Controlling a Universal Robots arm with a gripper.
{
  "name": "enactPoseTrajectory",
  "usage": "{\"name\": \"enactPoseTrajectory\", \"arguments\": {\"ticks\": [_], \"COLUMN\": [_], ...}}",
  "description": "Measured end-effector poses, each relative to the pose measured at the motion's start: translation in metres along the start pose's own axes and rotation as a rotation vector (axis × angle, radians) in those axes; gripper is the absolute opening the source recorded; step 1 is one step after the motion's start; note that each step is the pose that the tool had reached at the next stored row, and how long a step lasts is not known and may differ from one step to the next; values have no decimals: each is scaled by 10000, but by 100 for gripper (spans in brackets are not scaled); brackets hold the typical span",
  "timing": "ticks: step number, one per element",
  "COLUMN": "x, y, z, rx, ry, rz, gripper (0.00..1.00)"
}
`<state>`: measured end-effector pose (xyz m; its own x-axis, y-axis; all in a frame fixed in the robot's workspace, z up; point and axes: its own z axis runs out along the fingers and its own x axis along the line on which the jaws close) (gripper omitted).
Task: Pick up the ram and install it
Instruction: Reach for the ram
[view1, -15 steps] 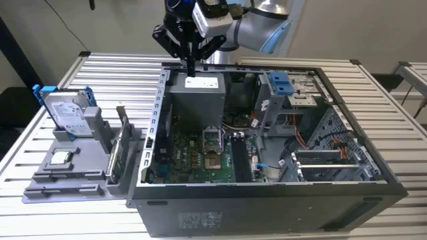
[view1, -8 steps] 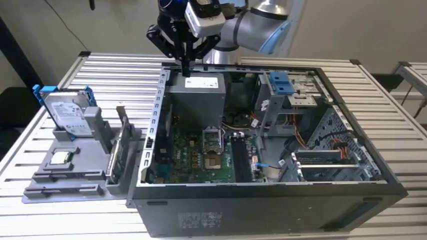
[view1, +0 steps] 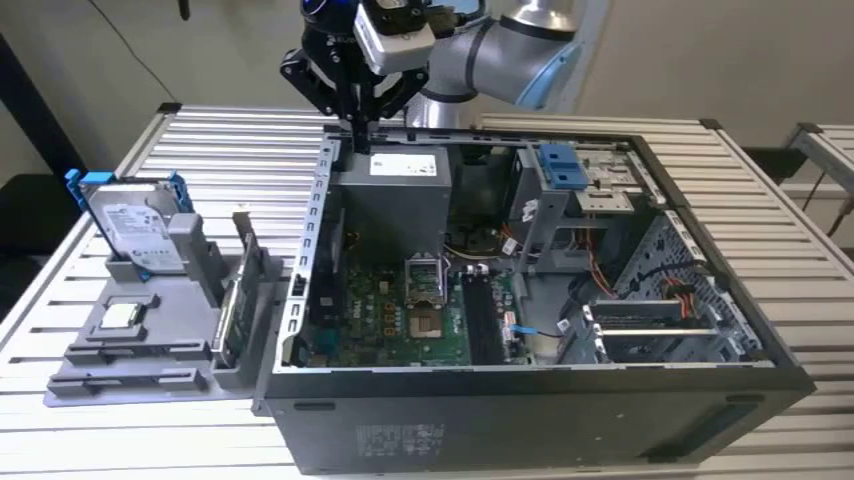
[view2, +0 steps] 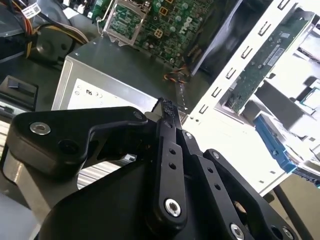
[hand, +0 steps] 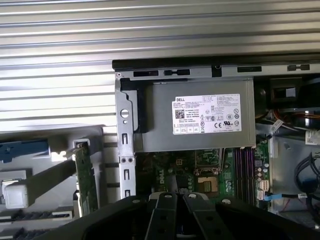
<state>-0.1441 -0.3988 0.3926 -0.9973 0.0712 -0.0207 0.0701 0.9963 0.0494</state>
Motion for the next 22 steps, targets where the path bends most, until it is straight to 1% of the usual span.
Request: {"name": "enactPoseTrajectory", "arguments": {"ticks": [15, 20, 22], "x": [184, 256, 298], "y": [-13, -18, -21], "z": [-5, -6, -7], "rx": [18, 29, 28], "ry": [-18, -26, -33], "rz": [-1, -1, -3], "gripper": [11, 11, 11]}}
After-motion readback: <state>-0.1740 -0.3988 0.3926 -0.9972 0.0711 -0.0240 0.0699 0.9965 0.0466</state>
